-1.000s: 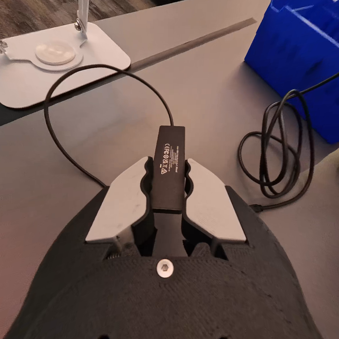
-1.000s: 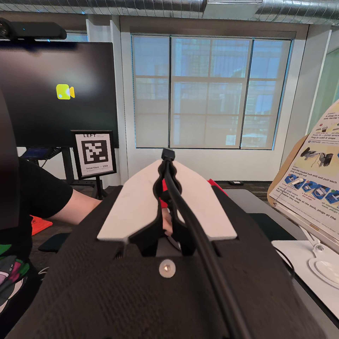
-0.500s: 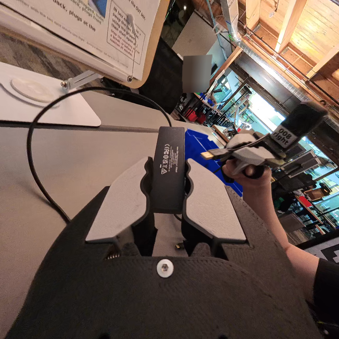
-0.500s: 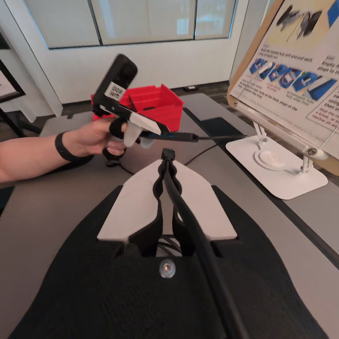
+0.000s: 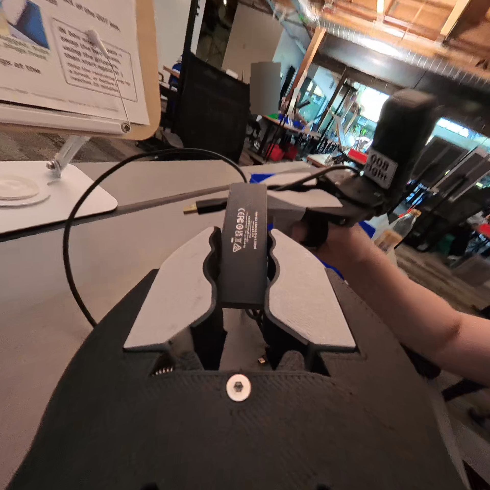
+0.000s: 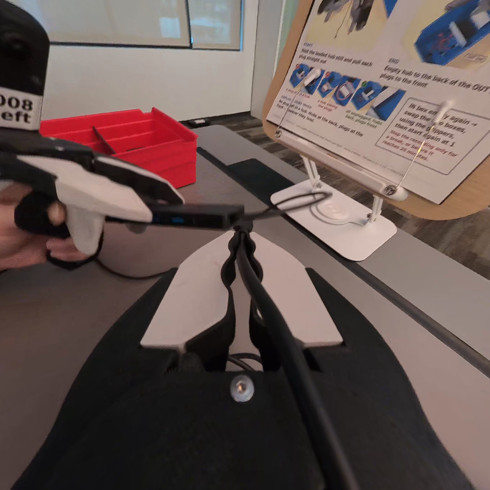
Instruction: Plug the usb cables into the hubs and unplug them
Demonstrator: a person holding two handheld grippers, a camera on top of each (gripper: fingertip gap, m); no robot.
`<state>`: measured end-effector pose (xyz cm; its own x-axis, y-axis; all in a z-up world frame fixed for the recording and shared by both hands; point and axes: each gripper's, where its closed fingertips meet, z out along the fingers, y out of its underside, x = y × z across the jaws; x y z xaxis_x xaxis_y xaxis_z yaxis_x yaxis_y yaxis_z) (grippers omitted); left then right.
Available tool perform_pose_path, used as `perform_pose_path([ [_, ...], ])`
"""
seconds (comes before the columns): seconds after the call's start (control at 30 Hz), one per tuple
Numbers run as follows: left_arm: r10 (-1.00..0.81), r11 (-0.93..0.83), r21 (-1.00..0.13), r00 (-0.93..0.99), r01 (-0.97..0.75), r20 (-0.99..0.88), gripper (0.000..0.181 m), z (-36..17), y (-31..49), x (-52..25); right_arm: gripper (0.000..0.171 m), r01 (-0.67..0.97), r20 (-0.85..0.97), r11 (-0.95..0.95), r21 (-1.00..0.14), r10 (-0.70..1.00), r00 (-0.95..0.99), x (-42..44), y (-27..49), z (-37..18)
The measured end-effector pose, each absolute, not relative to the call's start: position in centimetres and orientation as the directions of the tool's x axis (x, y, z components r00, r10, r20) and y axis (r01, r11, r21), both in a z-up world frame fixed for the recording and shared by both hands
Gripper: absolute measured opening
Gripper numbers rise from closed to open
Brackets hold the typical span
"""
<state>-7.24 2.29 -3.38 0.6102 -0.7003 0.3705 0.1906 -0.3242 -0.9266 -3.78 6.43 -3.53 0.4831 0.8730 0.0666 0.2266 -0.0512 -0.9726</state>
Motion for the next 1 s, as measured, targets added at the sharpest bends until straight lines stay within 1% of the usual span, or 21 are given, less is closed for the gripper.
perform_pose_path([
  [0.03, -0.700, -0.319, -0.931, 0.617, 0.178, 0.358, 0.032, -3.7, 2.3, -6.9, 0.005, 0.219, 0.071, -0.046, -0.975, 0.865, 0.497, -3.7, 6.5, -3.3],
  [0.1, -0.710, -0.333, -0.930, 0.609, 0.153, 0.355, 0.032, -4.3, 2.1, -6.2, 0.005, 0.200, 0.066, -0.043, -0.979, 0.860, 0.507, -3.6, 6.2, -2.6],
  [0.23, -0.719, -0.359, -0.918, 0.578, 0.167, 0.386, 0.032, -4.7, 1.8, -5.3, 0.005, 0.192, 0.024, -0.072, -0.979, 0.889, 0.457, -4.6, 5.0, -2.5],
  [0.43, -0.734, -0.378, -0.916, 0.559, 0.135, 0.386, 0.032, -5.8, 1.5, -4.2, 0.005, 0.290, 0.184, 0.061, -0.955, 0.890, 0.418, -6.3, 3.2, -2.8],
  [0.5, -0.752, -0.352, -0.926, 0.548, 0.137, 0.367, 0.032, -5.6, 1.3, -4.0, 0.005, 0.308, 0.204, 0.080, -0.948, 0.897, 0.392, -6.7, 2.6, -2.8],
  [0.53, -0.764, -0.342, -0.930, 0.537, 0.135, 0.359, 0.028, -5.5, 1.1, -3.9, 0.005, 0.316, 0.210, 0.087, -0.945, 0.902, 0.378, -6.8, 2.3, -2.8],
  [0.63, -0.784, -0.307, -0.940, 0.521, 0.149, 0.338, 0.028, -5.0, 0.8, -3.7, 0.005, 0.328, 0.250, 0.134, -0.935, 0.904, 0.345, -6.8, 1.9, -2.4],
  [0.8, -0.784, -0.240, -0.961, 0.555, 0.140, 0.277, 0.027, -4.5, 0.7, -3.8, 0.005, 0.299, 0.252, 0.151, -0.942, 0.907, 0.338, -6.8, 1.6, -1.8],
  [0.9, -0.781, -0.192, -0.978, 0.591, 0.078, 0.201, 0.012, -4.8, 0.5, -3.6, 0.005, 0.307, 0.311, 0.207, -0.929, 0.887, 0.341, -7.0, 1.3, -1.3],
  [1.0, -0.769, -0.122, -0.991, 0.627, 0.046, 0.124, 0.012, -4.5, 0.4, -3.5, 0.005, 0.337, 0.386, 0.279, -0.899, 0.868, 0.313, -7.4, 0.4, -1.1],
])
